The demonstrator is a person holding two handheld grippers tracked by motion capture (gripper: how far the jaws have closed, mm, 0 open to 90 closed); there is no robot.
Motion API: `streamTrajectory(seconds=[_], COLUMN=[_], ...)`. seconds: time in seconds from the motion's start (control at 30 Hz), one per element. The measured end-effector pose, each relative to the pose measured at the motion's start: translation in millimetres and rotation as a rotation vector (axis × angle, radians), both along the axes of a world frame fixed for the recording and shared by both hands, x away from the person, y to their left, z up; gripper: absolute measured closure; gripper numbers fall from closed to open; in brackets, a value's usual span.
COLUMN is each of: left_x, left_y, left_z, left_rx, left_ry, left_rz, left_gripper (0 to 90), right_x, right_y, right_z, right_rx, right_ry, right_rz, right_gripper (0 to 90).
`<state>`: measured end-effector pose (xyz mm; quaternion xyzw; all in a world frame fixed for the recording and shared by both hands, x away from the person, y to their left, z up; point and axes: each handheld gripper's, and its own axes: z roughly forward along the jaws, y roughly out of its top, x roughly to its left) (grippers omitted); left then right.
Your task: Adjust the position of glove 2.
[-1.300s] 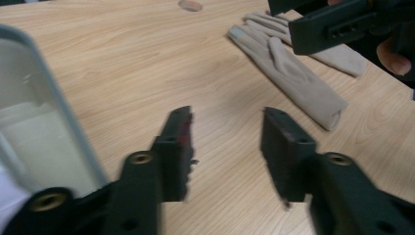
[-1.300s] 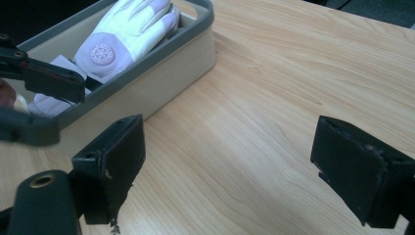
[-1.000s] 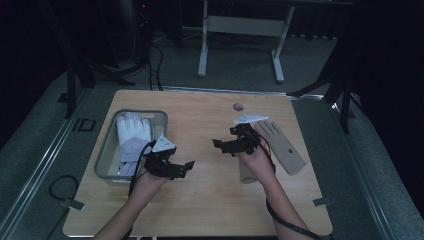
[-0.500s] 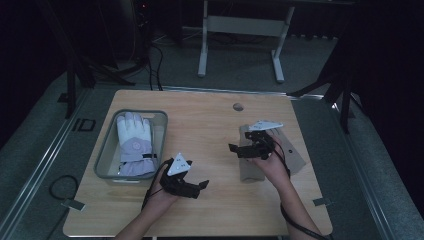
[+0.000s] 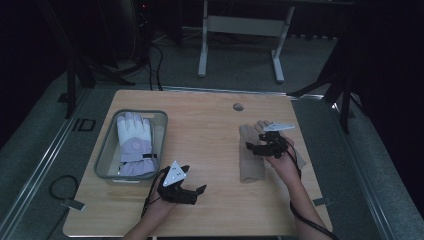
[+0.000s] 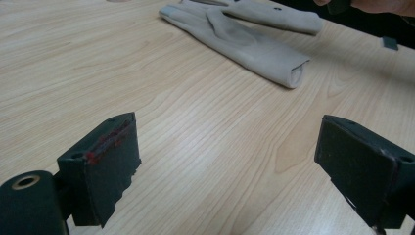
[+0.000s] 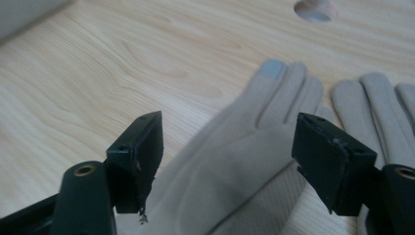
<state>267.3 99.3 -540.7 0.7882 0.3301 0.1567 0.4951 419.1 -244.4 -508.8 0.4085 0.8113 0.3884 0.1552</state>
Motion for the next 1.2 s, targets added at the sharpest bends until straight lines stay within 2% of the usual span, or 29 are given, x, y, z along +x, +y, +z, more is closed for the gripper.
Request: streamTrajectory(seconds=[0.07,0.27,0.3,0.33,0.37,0.43,0.5,0.53,0.67,0.73,0.8,1.0,1.13,1.17,1.2], left_x=[-0.5,-1.1,-1.1,-1.2,-1.4,-1.6,-2.1,-2.1,-2.4,-2.4,-2.3,-1.7,-2.1,-2.2,-2.3], left_y=[1.3,2.4,2.4,2.2,2.2,2.0,1.9,1.5,0.2,-0.2,-0.4,1.4,2.3,2.5,2.7], left_z=[-1.2,-4.4,-4.4,-5.3,-5.5,-5.5,-5.8,-6.1,-7.2,-7.5,-7.5,-7.6,-6.8,-6.5,-6.4], left_rx=[-0.01,0.0,0.0,0.004,0.001,0.004,0.0,0.003,0.006,0.002,0.001,-0.004,-0.008,-0.007,-0.007], left_ry=[0.0,-0.003,-0.003,-0.003,-0.006,-0.007,-0.01,-0.009,-0.009,-0.008,-0.008,-0.009,-0.014,-0.015,-0.016], left_rz=[0.0,0.002,0.002,0.002,0.002,0.002,-0.001,-0.001,-0.006,-0.005,-0.004,0.005,0.012,0.013,0.013], left_gripper=[9.5,9.5,9.5,9.5,9.5,9.5,9.5,9.5,9.6,9.6,9.6,9.7,9.7,9.7,9.7], right_x=[3.2,12.3,12.3,13.4,14.0,13.2,10.6,8.4,2.4,0.2,-1.7,-8.6,-15.3,-21.0,-24.1], right_y=[0.5,4.4,4.4,5.4,8.3,10.8,15.8,18.3,21.8,24.5,26.6,34.7,45.0,54.7,59.3], right_z=[-5.9,-27.9,-27.9,-31.2,-37.1,-38.8,-41.1,-42.2,-42.6,-41.6,-40.9,-29.8,-14.2,-0.5,5.4], right_rx=[-0.016,-0.024,-0.024,-0.04,-0.078,-0.109,-0.17,-0.19,-0.164,-0.173,-0.157,-0.052,-0.003,0.032,0.041], right_ry=[0.008,0.04,0.04,0.043,0.025,0.011,-0.017,-0.038,-0.036,-0.033,-0.021,0.024,0.0,-0.011,-0.024], right_rz=[-0.006,-0.036,-0.036,-0.036,-0.046,-0.048,-0.038,-0.037,-0.033,-0.05,-0.071,-0.11,-0.118,-0.12,-0.119], right_gripper=[29.0,35.1,35.1,36.7,37.1,37.4,37.5,41.0,65.6,72.3,74.9,77.1,77.2,77.2,77.3])
